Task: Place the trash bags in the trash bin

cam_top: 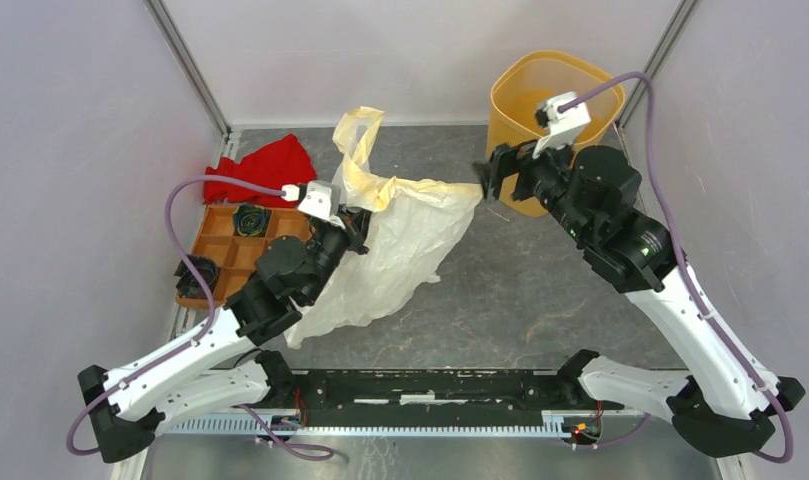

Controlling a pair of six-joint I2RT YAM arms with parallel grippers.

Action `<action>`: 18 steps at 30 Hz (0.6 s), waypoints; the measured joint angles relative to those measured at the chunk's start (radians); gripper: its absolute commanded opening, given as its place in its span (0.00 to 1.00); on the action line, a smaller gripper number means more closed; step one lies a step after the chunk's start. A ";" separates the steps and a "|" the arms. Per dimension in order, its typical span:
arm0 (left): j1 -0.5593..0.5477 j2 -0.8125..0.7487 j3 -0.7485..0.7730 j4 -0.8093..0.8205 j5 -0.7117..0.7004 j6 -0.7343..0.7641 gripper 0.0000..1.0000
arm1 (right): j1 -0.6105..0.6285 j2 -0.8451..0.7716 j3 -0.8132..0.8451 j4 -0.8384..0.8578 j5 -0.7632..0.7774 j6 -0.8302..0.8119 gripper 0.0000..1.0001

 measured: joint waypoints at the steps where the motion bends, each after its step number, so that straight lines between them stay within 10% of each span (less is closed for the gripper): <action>1: 0.000 -0.009 0.000 -0.008 -0.013 -0.002 0.02 | -0.008 -0.002 0.006 -0.002 0.106 -0.013 0.98; 9: 0.000 -0.087 0.035 -0.175 -0.115 -0.088 0.02 | -0.318 0.193 0.181 0.005 0.532 -0.061 0.98; 18: 0.000 -0.179 0.107 -0.266 -0.068 -0.131 0.02 | -0.735 0.441 0.210 -0.034 0.210 0.024 0.98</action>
